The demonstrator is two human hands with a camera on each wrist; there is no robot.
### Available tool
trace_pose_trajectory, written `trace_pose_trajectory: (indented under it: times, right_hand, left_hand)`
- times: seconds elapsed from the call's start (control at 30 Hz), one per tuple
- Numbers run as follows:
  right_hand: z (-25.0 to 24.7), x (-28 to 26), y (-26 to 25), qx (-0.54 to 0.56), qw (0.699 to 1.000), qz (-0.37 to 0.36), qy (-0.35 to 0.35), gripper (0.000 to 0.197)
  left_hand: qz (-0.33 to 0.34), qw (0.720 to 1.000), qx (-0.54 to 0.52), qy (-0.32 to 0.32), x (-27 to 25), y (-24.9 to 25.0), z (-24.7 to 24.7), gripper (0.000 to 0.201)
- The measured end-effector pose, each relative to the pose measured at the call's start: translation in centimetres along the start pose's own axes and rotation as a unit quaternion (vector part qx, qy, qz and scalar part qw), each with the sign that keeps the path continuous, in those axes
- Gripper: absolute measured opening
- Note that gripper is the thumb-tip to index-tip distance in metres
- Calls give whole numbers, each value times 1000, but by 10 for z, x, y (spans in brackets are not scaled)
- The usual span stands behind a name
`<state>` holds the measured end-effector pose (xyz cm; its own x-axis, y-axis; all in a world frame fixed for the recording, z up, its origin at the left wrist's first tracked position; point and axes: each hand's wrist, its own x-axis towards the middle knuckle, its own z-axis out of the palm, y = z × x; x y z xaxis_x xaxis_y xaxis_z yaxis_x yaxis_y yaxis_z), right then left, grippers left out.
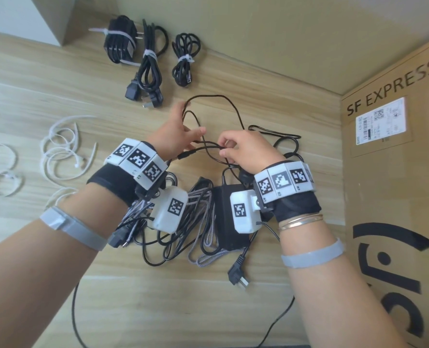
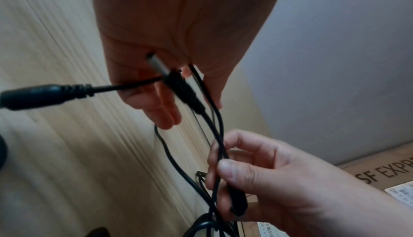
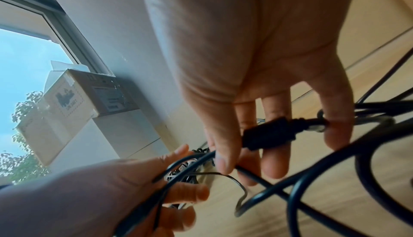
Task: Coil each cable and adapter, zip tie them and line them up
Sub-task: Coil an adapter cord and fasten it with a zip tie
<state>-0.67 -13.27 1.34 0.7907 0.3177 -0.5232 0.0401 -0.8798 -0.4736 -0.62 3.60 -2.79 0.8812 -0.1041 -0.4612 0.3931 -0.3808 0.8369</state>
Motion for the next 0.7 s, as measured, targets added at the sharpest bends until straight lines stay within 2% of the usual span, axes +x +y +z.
trace_pose_trajectory:
  times: [0.07,0.1,0.17,0.23,0.3,0.37,0.43,0.5,0.57,0.63,0.7]
  right_hand:
    - [0,0,0,9,1000,-1,-10,8]
    - [0,0,0,9,1000,1,-18,10]
    - [3,1,-1,6,1000,2,-26,11]
    - [5,2,-3,-2,999,7,-33,7]
    - [5,3,-5,-8,999,18,-41,14]
    - [4,4,-8,-5,999,25,-41,23]
    - [4,5,-10,-4,999,21,-36,24]
    - [5,6,-11,-2,999,16,-37,19]
    - [6,5,-10,1,999,19,-32,17]
    - [6,5,-6,-21,999,29,-24,17]
    - [5,5,-1,-40,998,43,-19,17]
  left_hand:
    - [26,999,10,24,0,-2,1,74]
    - [44,998,26,30,0,-2,0,73]
    - [55,992,111,18,3,0,-2,55]
    - [9,981,196,-1,4,0,-3,35]
    - [-11,965,261,-1,-1,3,-2,25]
    - [35,943,332,9,-4,7,1,22]
    - [82,924,374,-18,-3,10,3,30]
    - [108,923,364,-59,-1,12,5,33]
    - [131,940,304,-83,1,9,5,29]
    - [150,953,251,-77,2,5,4,25]
    - [173,961,213,-44,0,3,4,23]
